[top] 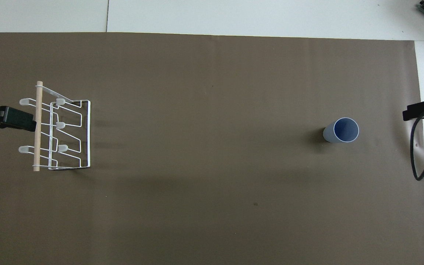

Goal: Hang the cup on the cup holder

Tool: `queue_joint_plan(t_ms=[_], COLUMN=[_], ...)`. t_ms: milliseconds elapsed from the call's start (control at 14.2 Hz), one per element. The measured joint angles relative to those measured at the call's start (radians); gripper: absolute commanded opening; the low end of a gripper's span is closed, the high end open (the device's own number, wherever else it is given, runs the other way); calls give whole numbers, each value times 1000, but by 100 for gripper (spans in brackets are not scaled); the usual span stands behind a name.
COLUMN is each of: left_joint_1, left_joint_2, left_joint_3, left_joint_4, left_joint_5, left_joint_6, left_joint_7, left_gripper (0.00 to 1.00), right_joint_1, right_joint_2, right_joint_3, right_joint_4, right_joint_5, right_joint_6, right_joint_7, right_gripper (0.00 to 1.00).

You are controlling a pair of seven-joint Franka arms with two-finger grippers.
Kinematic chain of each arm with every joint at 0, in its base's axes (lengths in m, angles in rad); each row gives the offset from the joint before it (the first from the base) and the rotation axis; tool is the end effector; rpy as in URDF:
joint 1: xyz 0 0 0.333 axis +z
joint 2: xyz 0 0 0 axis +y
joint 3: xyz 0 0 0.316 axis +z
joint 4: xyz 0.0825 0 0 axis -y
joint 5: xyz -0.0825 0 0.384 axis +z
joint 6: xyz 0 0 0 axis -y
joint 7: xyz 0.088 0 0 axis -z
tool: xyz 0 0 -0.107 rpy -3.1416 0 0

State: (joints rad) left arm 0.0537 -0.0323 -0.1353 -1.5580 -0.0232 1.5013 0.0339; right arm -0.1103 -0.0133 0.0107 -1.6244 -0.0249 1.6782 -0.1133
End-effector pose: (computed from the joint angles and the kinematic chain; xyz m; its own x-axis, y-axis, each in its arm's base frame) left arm 0.5355 -0.0477 0.6420 0.9929 -0.1166 -0.0240 -0.1162 -0.9930 0.0197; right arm 0.5573 -0.0581 0.6162 0.9978 0.0165 0.0638 0.0145 -0.9994 0.0324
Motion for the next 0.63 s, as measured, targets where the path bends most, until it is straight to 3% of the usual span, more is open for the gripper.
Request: queue_joint_plan(t_ms=[633], left_joint_1=[0], left_joint_2=[0], left_joint_3=[0], left_joint_4=[0], left_joint_5=[0], left_joint_6=[0], left_joint_7=[-1], left_gripper=[100], right_joint_1=[0], right_joint_2=[-53], right_joint_3=[0], right_joint_4=[-265], right_joint_5=[0], right_joint_6=[262], right_joint_7=[0], right_gripper=[100])
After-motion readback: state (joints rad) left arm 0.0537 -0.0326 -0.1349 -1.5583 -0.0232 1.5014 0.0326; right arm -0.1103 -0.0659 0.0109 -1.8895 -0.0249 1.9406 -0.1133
